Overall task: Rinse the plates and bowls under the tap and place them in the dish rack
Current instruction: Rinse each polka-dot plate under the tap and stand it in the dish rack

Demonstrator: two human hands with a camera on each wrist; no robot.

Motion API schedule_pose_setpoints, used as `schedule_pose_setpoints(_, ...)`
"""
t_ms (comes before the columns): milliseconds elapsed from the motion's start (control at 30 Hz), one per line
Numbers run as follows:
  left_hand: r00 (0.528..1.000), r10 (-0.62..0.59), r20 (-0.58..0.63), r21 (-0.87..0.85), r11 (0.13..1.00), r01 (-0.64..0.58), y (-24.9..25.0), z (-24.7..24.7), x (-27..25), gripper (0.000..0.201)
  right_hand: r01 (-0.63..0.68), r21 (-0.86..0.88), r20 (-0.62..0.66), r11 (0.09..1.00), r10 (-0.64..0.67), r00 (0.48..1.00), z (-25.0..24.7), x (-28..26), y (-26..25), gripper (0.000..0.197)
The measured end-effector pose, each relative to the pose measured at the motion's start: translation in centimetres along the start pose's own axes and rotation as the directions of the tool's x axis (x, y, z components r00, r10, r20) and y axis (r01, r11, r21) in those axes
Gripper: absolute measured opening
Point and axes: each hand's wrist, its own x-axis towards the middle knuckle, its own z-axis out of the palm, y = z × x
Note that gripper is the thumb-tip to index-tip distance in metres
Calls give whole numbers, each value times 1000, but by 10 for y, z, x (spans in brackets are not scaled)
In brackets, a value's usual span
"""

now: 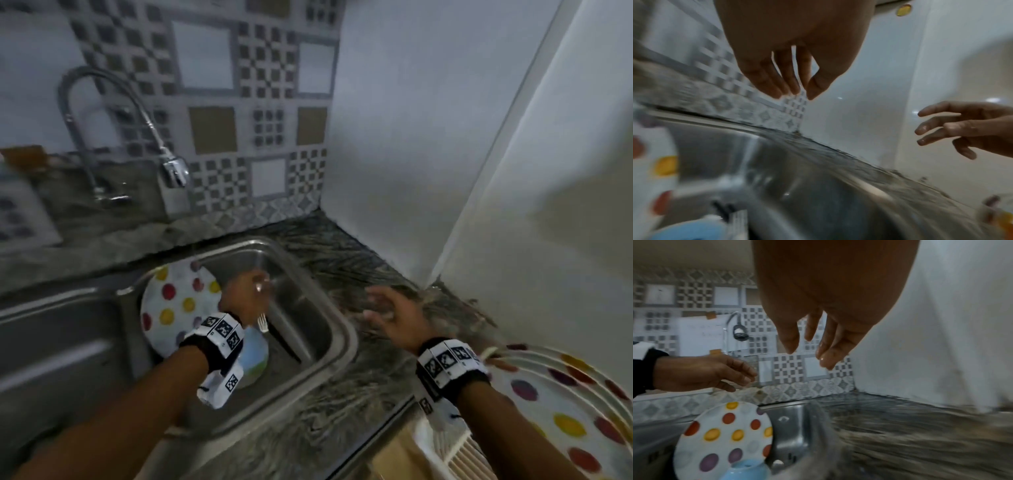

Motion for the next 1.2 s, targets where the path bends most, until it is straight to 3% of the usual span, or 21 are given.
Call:
schedule_pose_setpoints(67,991,-49,-127,59,997,57,-40,-36,4,36,31,87,118,996,-41,992,31,28,-18,37)
schedule_pose_setpoints(133,976,-106,-191,128,983,131,-76,-65,8,34,60,121,176,991,-81,981,60,55,-34,39)
schedule_pose_setpoints(200,956,-196,-219,80,973,218,-106,-87,9,32,60,160,222,985,-95,970,85,80,-52,39)
schedule_pose_setpoints(400,923,-369,-107,107,919,379,-167,-105,15,38,113,210,352,971,-183,918,150,150,-85,41)
schedule_pose_setpoints(600,893,-429,-138,88,893,442,-195,-94,22,34,167,196,460,966,-241,854,191,212,-91,39)
schedule_pose_setpoints(767,894,-427,-138,68,896,439,-193,-90,25,34,101,208,557,973,-202,805,223,245,-100,43)
schedule_pose_setpoints(867,895,-405,-188,102,898,428,-193,-86,26,36,125,207,582,970,-225,782,245,261,-105,42)
schedule_pose_setpoints(1033,911,-320,-259,150,919,365,-188,-83,35,34,280,104,570,954,-288,770,262,292,-104,46)
schedule_pose_setpoints(1133,921,-265,-286,151,936,317,-183,-86,40,32,267,89,593,959,-267,760,262,300,-96,44)
schedule_pose_setpoints(1200,925,-239,-295,157,943,293,-180,-89,44,30,224,167,569,960,-279,773,262,302,-90,43)
